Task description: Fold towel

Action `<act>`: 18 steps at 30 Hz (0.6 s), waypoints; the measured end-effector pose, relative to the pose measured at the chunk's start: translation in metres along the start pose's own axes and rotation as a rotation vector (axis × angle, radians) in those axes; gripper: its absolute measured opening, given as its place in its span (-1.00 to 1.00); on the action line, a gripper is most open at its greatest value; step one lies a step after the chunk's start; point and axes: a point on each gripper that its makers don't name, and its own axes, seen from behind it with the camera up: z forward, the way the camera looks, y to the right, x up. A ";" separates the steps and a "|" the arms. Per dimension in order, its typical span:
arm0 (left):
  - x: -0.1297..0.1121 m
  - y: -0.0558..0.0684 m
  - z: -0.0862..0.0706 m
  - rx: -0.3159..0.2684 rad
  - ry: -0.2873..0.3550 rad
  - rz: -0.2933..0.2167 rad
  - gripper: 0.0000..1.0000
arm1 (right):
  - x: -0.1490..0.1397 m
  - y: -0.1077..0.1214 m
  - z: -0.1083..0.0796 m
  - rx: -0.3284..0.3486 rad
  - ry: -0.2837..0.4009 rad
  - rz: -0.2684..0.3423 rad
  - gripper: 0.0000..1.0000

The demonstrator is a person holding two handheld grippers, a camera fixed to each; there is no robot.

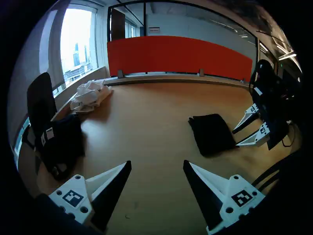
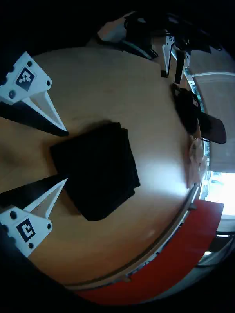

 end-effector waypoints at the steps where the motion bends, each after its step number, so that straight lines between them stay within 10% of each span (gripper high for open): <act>1: 0.000 0.000 0.000 -0.001 0.000 0.000 0.97 | -0.002 0.000 0.001 -0.003 -0.004 0.002 0.45; 18: -0.002 0.002 -0.002 -0.007 -0.002 0.002 0.97 | -0.025 -0.005 0.011 -0.021 -0.034 0.073 0.19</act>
